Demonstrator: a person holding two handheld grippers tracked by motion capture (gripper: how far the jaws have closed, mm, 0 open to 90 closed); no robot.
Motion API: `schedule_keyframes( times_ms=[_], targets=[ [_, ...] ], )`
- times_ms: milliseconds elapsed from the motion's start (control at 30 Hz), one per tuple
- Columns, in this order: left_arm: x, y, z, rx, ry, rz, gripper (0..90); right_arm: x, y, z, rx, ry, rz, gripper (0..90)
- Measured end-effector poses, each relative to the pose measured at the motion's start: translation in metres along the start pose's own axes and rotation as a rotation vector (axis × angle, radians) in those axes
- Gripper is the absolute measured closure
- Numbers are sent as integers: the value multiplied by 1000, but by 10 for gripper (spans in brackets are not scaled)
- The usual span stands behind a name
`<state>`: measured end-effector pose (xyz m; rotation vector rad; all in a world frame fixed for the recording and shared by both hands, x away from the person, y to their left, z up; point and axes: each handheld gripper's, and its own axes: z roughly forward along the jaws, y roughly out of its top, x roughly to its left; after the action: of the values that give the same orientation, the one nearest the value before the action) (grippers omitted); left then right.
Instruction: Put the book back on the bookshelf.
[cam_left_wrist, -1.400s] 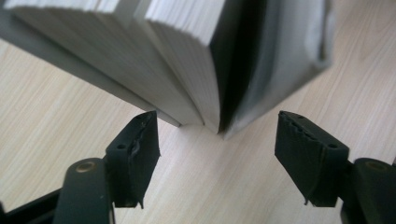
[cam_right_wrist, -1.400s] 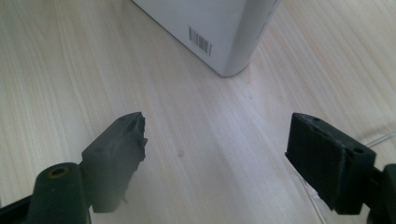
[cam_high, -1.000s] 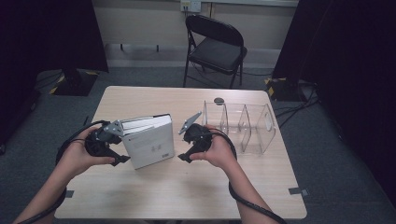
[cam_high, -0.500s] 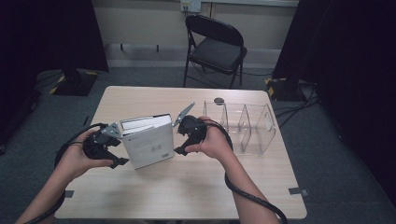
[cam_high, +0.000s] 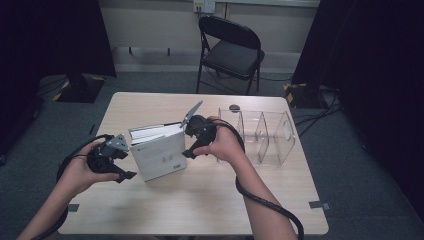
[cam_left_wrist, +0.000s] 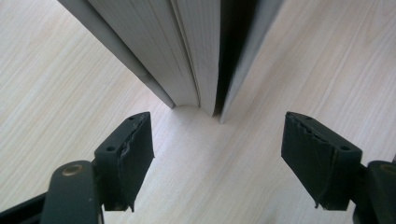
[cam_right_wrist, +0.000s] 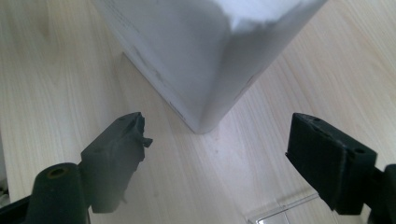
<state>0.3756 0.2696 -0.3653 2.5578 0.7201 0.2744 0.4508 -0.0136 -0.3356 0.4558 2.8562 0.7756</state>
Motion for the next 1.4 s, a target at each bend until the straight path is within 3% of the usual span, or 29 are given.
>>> schedule_keyframes(
  times_ms=[667, 1133, 1200, 1300, 1400],
  targets=[
    [2, -13, 9, 3, -19, -21, 246, -11, 28, -3, 11, 0, -20, 177],
    [2, -18, 13, -6, -28, -41, 246, -7, 45, 1, -15, 25, -109, 174],
    [3, -19, 13, -10, -27, -43, 246, -4, 48, 5, -30, 53, -141, 249],
    [4, -20, 13, -7, -24, -41, 247, 0, 50, 4, -5, 44, -157, 313],
    [4, -21, 14, -9, -23, -46, 247, 0, 48, -3, 5, 90, -157, 410]
  ],
)
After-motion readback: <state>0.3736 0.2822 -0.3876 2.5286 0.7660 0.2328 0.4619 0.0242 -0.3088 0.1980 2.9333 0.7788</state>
